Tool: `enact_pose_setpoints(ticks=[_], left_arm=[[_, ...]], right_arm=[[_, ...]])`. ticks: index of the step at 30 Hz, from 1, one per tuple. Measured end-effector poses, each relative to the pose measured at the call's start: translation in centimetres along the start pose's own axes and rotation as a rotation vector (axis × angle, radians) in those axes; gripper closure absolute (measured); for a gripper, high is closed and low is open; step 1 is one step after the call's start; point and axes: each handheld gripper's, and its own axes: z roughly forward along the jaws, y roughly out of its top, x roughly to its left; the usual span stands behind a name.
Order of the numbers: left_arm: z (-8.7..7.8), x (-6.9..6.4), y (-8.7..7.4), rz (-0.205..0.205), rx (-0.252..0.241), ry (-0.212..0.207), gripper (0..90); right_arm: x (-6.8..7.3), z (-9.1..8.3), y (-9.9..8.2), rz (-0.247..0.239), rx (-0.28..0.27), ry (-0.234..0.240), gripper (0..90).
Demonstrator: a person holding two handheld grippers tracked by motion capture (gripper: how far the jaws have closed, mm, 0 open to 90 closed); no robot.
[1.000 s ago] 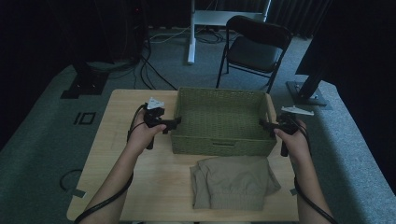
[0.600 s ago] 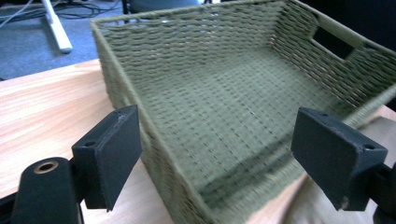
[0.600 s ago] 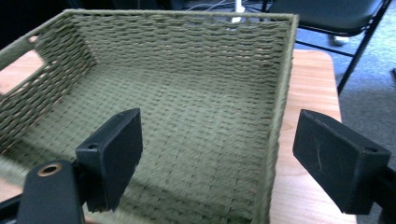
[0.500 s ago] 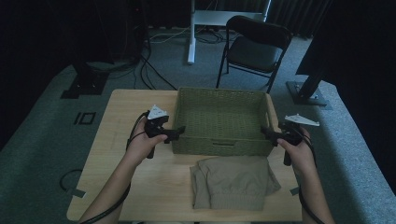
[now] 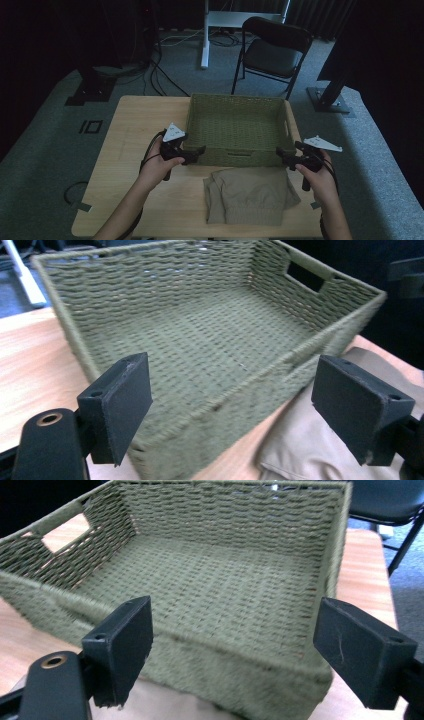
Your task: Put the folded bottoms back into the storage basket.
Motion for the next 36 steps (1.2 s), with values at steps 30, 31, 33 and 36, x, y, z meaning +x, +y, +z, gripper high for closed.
enact_pose_setpoints(ticks=[30, 31, 33, 36], left_arm=[[1.8, -3.7, -6.3, -0.008, 0.080, -0.100, 17.2], [1.9, -3.9, -6.5, -0.008, 0.084, -0.101, 17.2], [2.3, -4.1, -6.9, -0.011, 0.089, -0.104, 17.2], [2.9, -4.5, -7.6, -0.031, 0.092, -0.109, 17.2]], right_arm=[[0.6, -0.1, -6.8, -0.027, 0.085, -0.011, 16.7], [0.6, -0.1, -6.8, -0.027, 0.085, -0.011, 16.7], [0.3, 0.1, -7.3, -0.034, 0.097, -0.028, 16.7], [-0.1, 0.4, -7.9, -0.033, 0.102, -0.036, 16.7]])
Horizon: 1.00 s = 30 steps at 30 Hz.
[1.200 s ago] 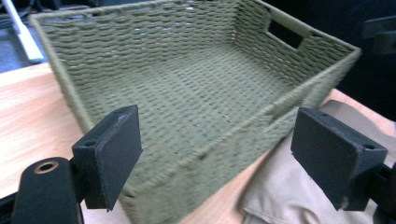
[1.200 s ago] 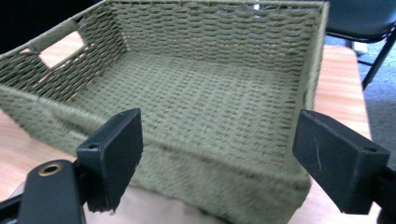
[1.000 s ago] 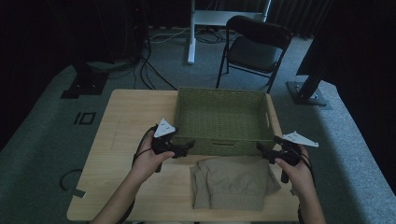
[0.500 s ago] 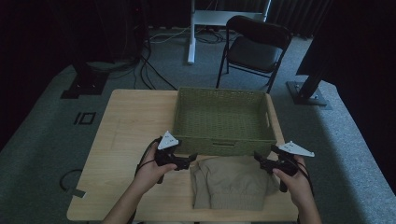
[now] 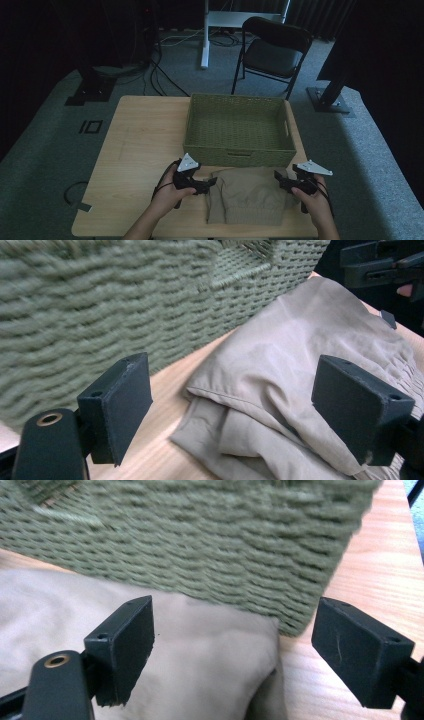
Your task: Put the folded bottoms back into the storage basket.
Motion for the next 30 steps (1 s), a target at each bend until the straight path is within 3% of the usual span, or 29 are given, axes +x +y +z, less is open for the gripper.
enact_pose_setpoints(ticks=[4, 8, 17, 23, 25, 27, 30], left_arm=[[0.9, -0.4, -0.6, -0.009, 0.006, 0.000, 17.2], [1.9, -0.7, -1.2, -0.006, 0.022, 0.027, 17.2], [4.0, -1.3, -2.2, -0.011, 0.056, 0.029, 17.2], [5.0, -1.5, -2.9, -0.011, 0.083, 0.033, 17.2], [5.4, -1.4, -3.1, -0.013, 0.091, 0.040, 17.2], [5.6, -1.4, -3.2, -0.035, 0.101, 0.044, 17.2], [5.8, -1.5, -3.1, -0.037, 0.103, 0.059, 17.2]], right_arm=[[-0.5, 0.5, -0.8, 0.015, 0.021, -0.020, 16.7], [-0.6, 0.9, -1.5, 0.037, 0.036, -0.015, 16.7], [-0.4, 1.9, -2.8, 0.060, 0.084, -0.016, 16.7], [0.2, 2.4, -3.4, 0.051, 0.114, -0.010, 19.8], [0.4, 2.5, -3.6, 0.028, 0.116, -0.016, 19.8], [0.5, 2.5, -3.7, 0.027, 0.114, -0.020, 19.8], [0.6, 2.5, -3.7, 0.016, 0.119, -0.017, 19.9]])
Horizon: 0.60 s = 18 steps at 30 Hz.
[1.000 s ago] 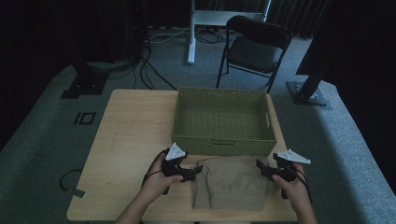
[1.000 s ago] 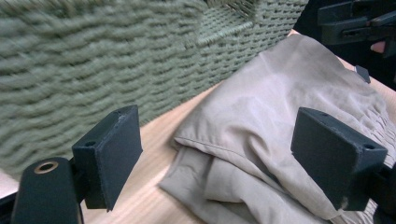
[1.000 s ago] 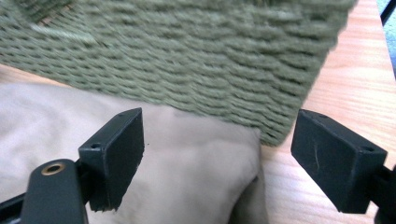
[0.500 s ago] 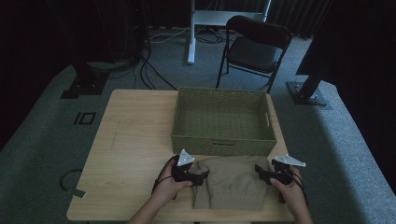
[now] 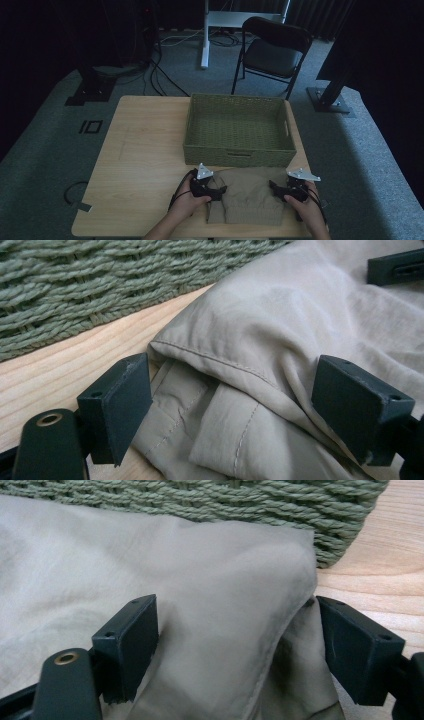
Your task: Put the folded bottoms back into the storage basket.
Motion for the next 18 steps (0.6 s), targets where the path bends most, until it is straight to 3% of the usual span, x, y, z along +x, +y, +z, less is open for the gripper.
enact_pose_setpoints(ticks=[3, 12, 16, 17, 18], left_arm=[[0.2, -0.2, 0.1, 0.013, 0.022, 0.015, 17.0], [1.0, -1.0, 0.5, 0.070, 0.048, 0.084, 15.8], [1.1, -1.1, 0.6, 0.068, 0.048, 0.089, 16.1], [1.1, -1.1, 0.6, 0.070, 0.046, 0.087, 17.3], [1.0, -1.1, 0.6, 0.071, 0.035, 0.069, 31.1]], right_arm=[[0.0, 0.0, 0.0, -0.006, 0.001, 0.000, 20.0], [0.3, -0.1, -0.1, 0.040, -0.007, -0.019, 22.0], [0.5, -0.2, -0.2, 0.017, -0.011, 0.001, 30.9], [0.5, -0.2, -0.2, 0.009, -0.011, 0.004, 33.4], [0.6, -0.3, -0.3, -0.013, -0.010, 0.013, 38.8]])
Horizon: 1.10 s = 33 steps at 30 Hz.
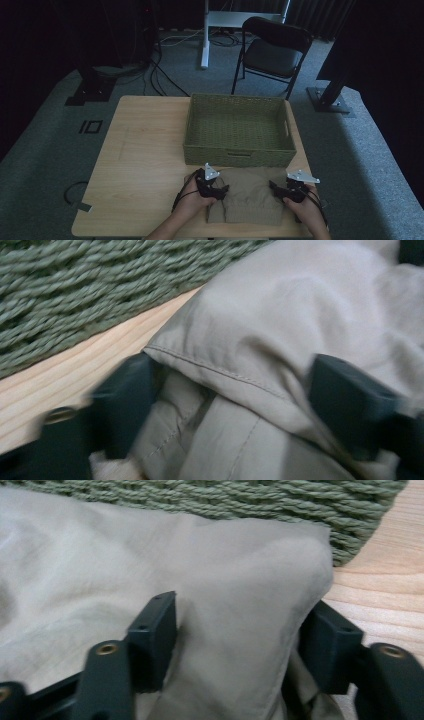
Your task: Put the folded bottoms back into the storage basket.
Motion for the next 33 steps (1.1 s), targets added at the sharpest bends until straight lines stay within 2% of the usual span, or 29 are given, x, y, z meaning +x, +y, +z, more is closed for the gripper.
enact_pose_setpoints(ticks=[1, 2, 3, 4, 5, 6, 8, 10, 12, 14, 19, 20, 24, 33], left_arm=[[0.0, 0.0, 0.0, -0.007, -0.006, -0.012, 31.1], [0.0, 0.1, 0.0, -0.014, -0.010, -0.024, 35.2], [0.0, 0.2, 0.0, -0.016, -0.013, -0.037, 41.6], [0.0, 0.4, 0.0, -0.026, -0.017, -0.062, 55.2], [0.0, 0.4, 0.0, -0.032, -0.016, -0.070, 55.2], [0.0, 0.6, 0.0, -0.041, -0.015, -0.088, 58.8], [0.1, 0.8, 0.1, -0.048, -0.010, -0.114, 75.1], [0.1, 0.7, 0.1, -0.041, -0.005, -0.125, 78.4], [0.0, 0.6, 0.0, -0.010, -0.004, -0.123, 79.9], [-0.3, 0.5, 0.1, 0.001, 0.005, -0.124, 80.4], [-1.4, 0.5, 0.8, -0.009, -0.027, -0.141, 80.4], [-1.9, 0.5, 1.1, 0.003, -0.039, -0.137, 80.5], [-2.9, 0.4, 1.6, 0.010, -0.073, -0.132, 80.6], [-4.9, 0.2, 2.5, 0.033, -0.099, -0.133, 80.8]], right_arm=[[0.0, 0.0, 0.0, 0.000, 0.000, 0.000, 38.8], [0.1, 0.0, 0.0, -0.010, 0.003, 0.002, 42.3], [0.2, 0.0, 0.1, -0.026, 0.008, 0.024, 50.7], [0.3, -0.1, 0.3, -0.019, 0.024, 0.055, 61.4], [0.3, -0.1, 0.3, -0.019, 0.024, 0.055, 61.4], [0.4, -0.1, 0.3, -0.015, 0.030, 0.069, 66.2], [0.8, -0.1, 0.4, -0.002, 0.043, 0.110, 73.8], [0.9, -0.2, 0.4, -0.005, 0.047, 0.116, 75.7], [0.9, -0.2, 0.4, -0.007, 0.050, 0.117, 76.2], [1.1, -0.4, 0.5, -0.005, 0.054, 0.130, 77.9], [1.3, -1.0, 0.9, -0.008, 0.043, 0.139, 78.7], [1.3, -1.4, 1.3, 0.005, 0.022, 0.152, 78.9], [1.5, -2.0, 1.7, 0.007, 0.002, 0.163, 79.1], [2.6, -3.9, 3.3, -0.014, -0.030, 0.178, 79.5]])
